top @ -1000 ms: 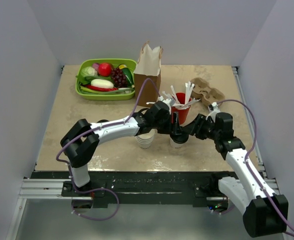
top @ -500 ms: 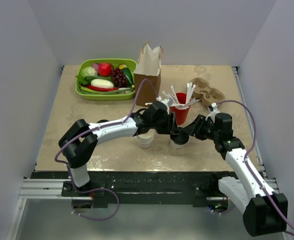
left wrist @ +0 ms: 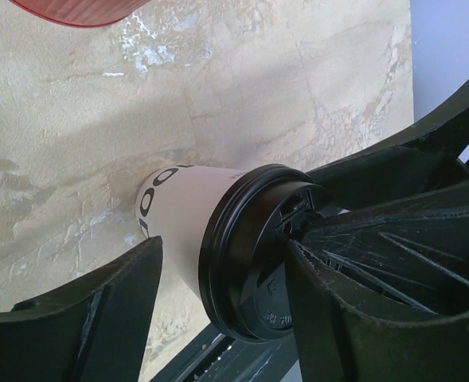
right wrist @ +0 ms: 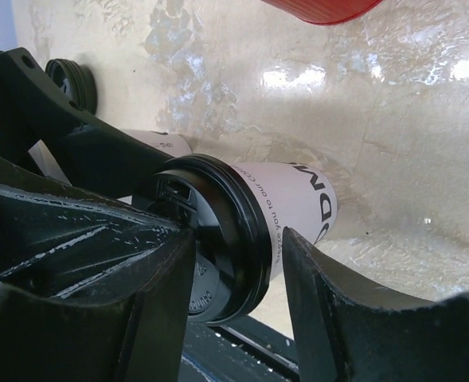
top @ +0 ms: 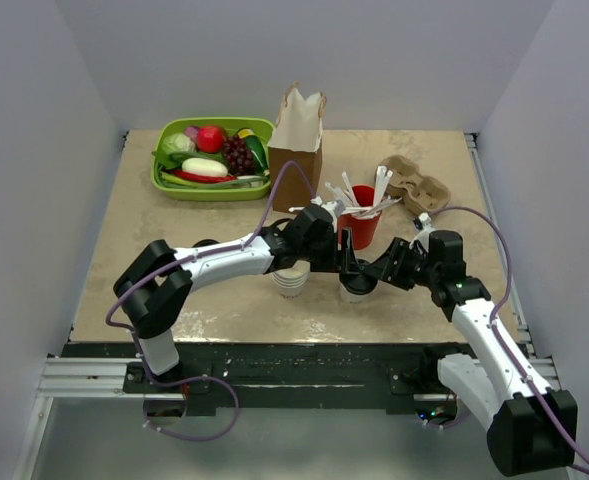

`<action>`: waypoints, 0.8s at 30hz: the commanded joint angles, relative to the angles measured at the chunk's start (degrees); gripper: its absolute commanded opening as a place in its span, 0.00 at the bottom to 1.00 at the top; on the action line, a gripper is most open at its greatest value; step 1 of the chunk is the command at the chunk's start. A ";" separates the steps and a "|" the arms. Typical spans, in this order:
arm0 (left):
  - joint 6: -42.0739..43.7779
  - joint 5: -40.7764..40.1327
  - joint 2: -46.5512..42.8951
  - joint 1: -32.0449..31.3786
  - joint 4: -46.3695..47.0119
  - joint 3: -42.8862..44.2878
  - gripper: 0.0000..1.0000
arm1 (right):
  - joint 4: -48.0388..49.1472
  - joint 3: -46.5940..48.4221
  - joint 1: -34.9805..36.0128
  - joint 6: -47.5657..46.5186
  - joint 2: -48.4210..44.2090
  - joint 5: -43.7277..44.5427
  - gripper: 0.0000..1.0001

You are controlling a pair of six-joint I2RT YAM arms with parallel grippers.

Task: Pack the takeout coffee

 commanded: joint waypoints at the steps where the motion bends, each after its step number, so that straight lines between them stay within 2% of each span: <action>1: -0.69 1.49 -1.93 -0.03 -2.32 0.40 0.65 | 1.36 0.89 -0.01 0.16 -0.37 -3.31 0.50; 7: -1.48 4.74 -2.20 -0.03 -0.12 -0.04 0.51 | 1.89 1.24 0.08 1.22 0.07 -4.46 0.48; 12: -0.16 5.98 -0.36 -0.03 -3.99 2.86 0.46 | 3.55 0.28 0.16 2.19 0.33 -4.90 0.45; 18: -0.25 7.56 0.88 -0.11 -2.24 1.99 0.37 | 3.47 -1.83 0.16 -0.08 -0.54 -3.15 0.42; 21: -0.25 7.30 0.44 -0.11 -1.79 1.02 0.38 | 3.03 -3.41 0.16 -2.11 -2.03 -1.74 0.37; 24: 0.45 7.21 0.09 -0.12 -2.49 0.75 0.50 | 3.12 -5.08 0.25 -2.47 -3.09 -0.59 0.32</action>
